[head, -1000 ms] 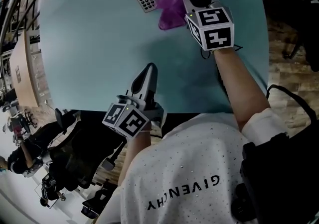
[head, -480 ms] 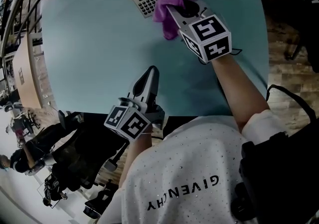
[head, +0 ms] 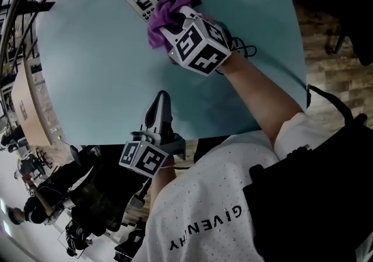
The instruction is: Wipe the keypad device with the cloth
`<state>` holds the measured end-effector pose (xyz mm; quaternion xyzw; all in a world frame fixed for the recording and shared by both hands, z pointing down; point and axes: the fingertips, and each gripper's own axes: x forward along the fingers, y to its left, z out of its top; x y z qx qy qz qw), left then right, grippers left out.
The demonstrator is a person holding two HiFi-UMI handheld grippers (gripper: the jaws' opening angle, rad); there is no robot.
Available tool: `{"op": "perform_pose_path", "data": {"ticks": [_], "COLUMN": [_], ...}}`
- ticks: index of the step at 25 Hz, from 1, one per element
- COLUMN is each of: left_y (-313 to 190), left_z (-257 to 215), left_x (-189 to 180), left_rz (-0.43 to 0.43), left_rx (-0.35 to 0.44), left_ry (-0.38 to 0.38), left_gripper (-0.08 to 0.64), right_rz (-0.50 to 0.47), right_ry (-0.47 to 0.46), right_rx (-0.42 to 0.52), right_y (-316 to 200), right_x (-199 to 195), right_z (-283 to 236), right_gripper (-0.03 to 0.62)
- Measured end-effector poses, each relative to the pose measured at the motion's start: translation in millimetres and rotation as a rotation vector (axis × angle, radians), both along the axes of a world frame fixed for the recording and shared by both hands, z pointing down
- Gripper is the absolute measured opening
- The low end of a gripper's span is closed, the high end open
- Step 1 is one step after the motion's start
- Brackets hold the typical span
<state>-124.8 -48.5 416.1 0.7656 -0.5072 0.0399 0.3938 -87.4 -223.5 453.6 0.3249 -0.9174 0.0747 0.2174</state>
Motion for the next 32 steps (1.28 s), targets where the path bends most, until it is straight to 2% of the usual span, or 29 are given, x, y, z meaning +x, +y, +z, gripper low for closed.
{"op": "perform_pose_path", "data": {"ticks": [4,9,12,15,17,25,27,31,32], "left_y": [2.5,-3.6,-2.8,6.2,6.8,-2.7,-5.2,-11.9,-13.4], "left_z": [-6.3,-18.2,-20.5,-19.5,-20.8,-29.6,-36.5,-41.0,-41.9], "left_x": [-4.3,-3.3,-6.8,-18.4,-26.3,-79.6,-86.5,-105.0,-111.6], "left_rz": [-0.003,0.006,0.024,0.041,0.039,0.121,0.160,0.190,0.195], "left_rx": [0.014,0.061,0.078,0.070,0.069,0.120,0.142,0.157,0.158], "left_ry": [0.002,0.022,0.026,-0.005,0.008,0.010,0.012,0.058,0.065], "left_gripper": [0.000,0.000,0.000,0.000,0.000,0.000,0.000,0.000,0.000], "right_rz": [0.031,0.131,0.188,0.217,0.246,0.497,0.540,0.684,0.708], "right_ry": [-0.013,-0.073,-0.067,-0.064,-0.055,-0.075,-0.016,0.234,0.247], "right_rx": [-0.050,-0.126,-0.134,-0.144,-0.153,-0.236,-0.221,-0.179,-0.174], "right_y": [-0.2,-6.3,-10.9,-6.7,-7.4,-27.4,-23.5,-16.5,-15.3], "right_x": [20.3,45.0,53.6,55.7,58.8,68.5,78.1,115.1,116.1], "right_z": [5.3,8.9,9.8,11.1,11.6,13.8,12.9,10.4,6.4], "right_gripper": [0.060,0.060,0.060,0.060,0.060,0.060,0.060,0.060,0.060]}}
